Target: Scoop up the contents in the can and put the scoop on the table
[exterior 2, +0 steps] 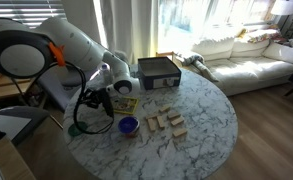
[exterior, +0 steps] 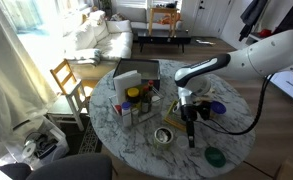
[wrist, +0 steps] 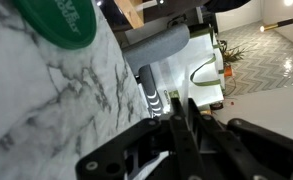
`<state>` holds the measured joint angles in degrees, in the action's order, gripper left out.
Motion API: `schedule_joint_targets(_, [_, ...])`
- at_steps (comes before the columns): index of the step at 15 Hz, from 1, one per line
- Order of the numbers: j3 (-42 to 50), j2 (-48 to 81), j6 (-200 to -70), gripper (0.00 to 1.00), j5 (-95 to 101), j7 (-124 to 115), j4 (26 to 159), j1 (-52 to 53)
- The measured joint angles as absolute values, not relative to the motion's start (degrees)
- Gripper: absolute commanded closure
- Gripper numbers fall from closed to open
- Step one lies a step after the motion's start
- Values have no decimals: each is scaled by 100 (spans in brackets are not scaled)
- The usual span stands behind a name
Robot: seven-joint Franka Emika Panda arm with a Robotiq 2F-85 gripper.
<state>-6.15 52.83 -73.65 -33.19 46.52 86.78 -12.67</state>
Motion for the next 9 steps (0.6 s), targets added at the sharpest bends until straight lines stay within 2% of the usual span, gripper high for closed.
schedule_joint_targets(8, [-610, 5398, -8003, 98, -3326, 4175, 8540, -1244])
schedule_joint_targets(9, [-611, 5413, -8009, 92, -3326, 4118, 8538, -1243])
